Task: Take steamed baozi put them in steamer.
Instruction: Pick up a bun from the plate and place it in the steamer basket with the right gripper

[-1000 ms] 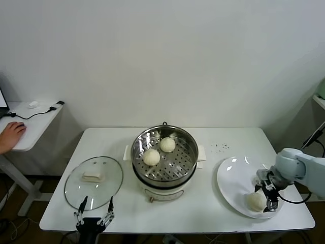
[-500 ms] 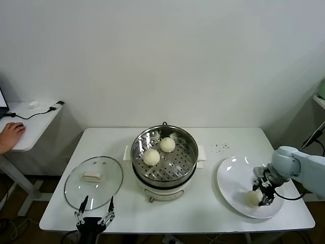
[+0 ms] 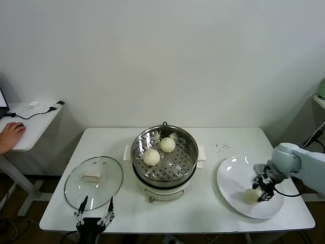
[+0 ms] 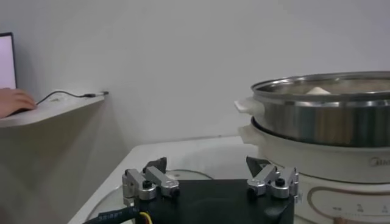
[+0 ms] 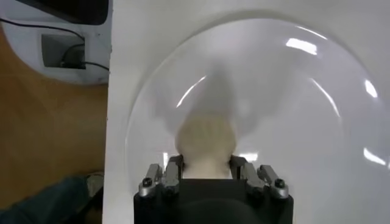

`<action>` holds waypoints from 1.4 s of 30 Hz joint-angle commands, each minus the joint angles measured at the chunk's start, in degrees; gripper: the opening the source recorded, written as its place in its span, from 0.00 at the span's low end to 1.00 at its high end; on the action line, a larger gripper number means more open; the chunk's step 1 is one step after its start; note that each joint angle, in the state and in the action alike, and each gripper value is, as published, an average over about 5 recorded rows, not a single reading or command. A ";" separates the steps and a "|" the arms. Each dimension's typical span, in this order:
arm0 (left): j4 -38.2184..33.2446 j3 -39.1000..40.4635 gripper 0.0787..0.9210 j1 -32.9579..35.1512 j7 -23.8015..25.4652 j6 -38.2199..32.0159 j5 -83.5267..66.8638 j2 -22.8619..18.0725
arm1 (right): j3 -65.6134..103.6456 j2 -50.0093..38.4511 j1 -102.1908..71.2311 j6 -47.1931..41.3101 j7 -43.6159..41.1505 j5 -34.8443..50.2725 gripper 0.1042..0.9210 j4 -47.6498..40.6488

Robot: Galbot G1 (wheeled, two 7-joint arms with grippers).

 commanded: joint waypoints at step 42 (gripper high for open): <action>1.40 -1.44 0.88 0.57 0.53 0.56 -1.75 0.37 | -1.98 44.54 18.16 48.13 -7.47 -18.66 0.53 1.17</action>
